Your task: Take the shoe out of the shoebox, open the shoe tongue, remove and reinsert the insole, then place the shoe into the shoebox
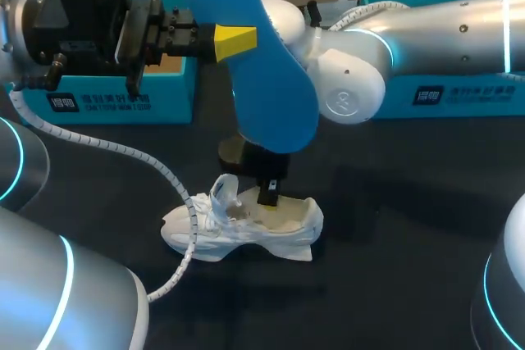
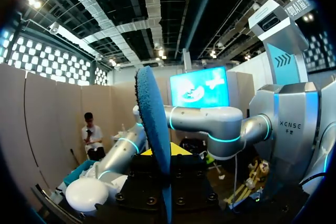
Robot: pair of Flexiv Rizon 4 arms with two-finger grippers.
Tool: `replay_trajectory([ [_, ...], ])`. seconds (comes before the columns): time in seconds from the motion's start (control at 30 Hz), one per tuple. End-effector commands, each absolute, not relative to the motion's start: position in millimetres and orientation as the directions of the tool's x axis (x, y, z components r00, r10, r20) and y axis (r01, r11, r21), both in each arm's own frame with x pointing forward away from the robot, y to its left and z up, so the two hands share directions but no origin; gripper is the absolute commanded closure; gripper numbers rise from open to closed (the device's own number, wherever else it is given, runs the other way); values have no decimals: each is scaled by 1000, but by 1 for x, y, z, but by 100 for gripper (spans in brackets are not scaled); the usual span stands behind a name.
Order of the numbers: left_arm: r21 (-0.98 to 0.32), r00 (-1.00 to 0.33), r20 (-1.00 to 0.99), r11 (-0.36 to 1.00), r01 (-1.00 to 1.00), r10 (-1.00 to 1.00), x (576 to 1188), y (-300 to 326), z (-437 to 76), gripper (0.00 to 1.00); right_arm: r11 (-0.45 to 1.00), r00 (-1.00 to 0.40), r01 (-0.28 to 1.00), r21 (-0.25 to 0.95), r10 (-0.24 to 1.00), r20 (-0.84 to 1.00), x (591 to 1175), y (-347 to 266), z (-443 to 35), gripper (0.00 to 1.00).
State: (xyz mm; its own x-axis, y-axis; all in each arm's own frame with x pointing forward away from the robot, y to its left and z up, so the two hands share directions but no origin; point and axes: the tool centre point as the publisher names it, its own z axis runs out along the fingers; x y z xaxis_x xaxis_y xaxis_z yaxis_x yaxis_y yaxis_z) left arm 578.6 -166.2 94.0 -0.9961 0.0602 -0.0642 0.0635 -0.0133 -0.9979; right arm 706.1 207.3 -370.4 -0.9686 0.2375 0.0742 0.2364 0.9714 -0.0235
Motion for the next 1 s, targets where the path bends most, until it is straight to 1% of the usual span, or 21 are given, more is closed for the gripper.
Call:
replay_trajectory([
  [0.03,-998,-996,-65,-14,64,61,579,-167,93,100,959,-958,285,-15,285,37,695,203,-345,100],
  [0.17,-998,-996,-65,-14,64,61,579,-167,93,100,932,-932,361,-11,362,23,688,203,-329,100],
  [0.3,-998,-996,-65,-14,64,61,579,-167,93,100,874,-874,486,7,486,12,681,204,-316,100],
  [0.43,-998,-996,-65,-14,64,61,579,-167,93,100,777,-778,628,50,628,3,672,206,-308,100],
  [0.5,-998,-996,-65,-14,64,61,579,-167,93,100,697,-699,713,76,715,8,667,209,-307,100],
  [0.53,-998,-996,-65,-14,64,61,579,-167,93,100,672,-673,738,68,740,-4,665,211,-305,100],
  [0.93,-998,-996,-65,-14,64,61,579,-167,93,100,672,-673,738,68,740,-4,665,211,-305,100],
  [1.0,-998,-996,-65,-14,64,61,579,-167,93,100,598,-603,796,99,797,37,670,203,-308,100],
])
